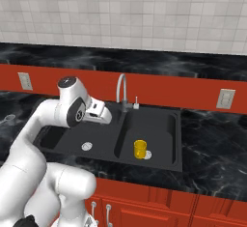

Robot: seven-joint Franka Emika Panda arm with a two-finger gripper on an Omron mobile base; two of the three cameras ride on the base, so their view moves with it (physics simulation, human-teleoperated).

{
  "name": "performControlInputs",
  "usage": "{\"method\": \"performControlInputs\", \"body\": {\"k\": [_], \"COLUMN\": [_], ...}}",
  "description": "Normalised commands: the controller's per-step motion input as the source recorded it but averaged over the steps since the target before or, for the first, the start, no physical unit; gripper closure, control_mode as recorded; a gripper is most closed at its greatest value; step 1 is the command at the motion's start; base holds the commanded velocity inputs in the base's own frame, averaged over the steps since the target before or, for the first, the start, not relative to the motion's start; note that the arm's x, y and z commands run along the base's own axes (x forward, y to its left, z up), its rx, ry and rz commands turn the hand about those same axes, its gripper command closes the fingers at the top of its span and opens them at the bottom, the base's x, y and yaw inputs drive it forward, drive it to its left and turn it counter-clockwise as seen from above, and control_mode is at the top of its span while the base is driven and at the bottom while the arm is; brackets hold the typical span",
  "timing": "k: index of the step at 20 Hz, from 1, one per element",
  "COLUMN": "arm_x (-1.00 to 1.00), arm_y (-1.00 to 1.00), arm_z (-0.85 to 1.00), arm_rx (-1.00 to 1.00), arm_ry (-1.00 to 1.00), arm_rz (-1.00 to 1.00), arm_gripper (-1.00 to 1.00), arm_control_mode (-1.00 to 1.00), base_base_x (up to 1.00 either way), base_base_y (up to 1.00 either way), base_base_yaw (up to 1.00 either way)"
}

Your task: Move any existing items from the left basin to the right basin for drying. Then move the measuring cup from the counter to the left basin of the sink for washing.

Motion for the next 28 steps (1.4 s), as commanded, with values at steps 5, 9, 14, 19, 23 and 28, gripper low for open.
{"method": "performControlInputs", "body": {"k": [5, 9, 14, 19, 23, 28], "arm_x": [-0.02, 0.0, 0.0, 0.0, 0.0, 0.0], "arm_y": [0.67, 0.73, 0.74, 0.65, 0.78, 0.8], "arm_z": [0.0, 0.0, 0.0, 0.0, 0.0, 0.0], "arm_rx": [0.0, 0.0, 0.0, 0.0, 0.0, 0.0], "arm_ry": [0.0, 0.0, 0.0, 0.0, 0.0, 0.0], "arm_rz": [0.01, 0.0, 0.0, 0.0, 0.0, 0.0], "arm_gripper": [-1.0, -1.0, -1.0, -1.0, -1.0, -1.0], "arm_control_mode": [-1.0, -1.0, -1.0, -1.0, -1.0, -1.0], "base_base_x": [0.0, 0.0, 0.0, 0.0, 0.0, 0.0], "base_base_y": [0.0, 0.0, 0.0, 0.0, 0.0, 0.0], "base_base_yaw": [0.0, 0.0, 0.0, 0.0, 0.0, 0.0]}}
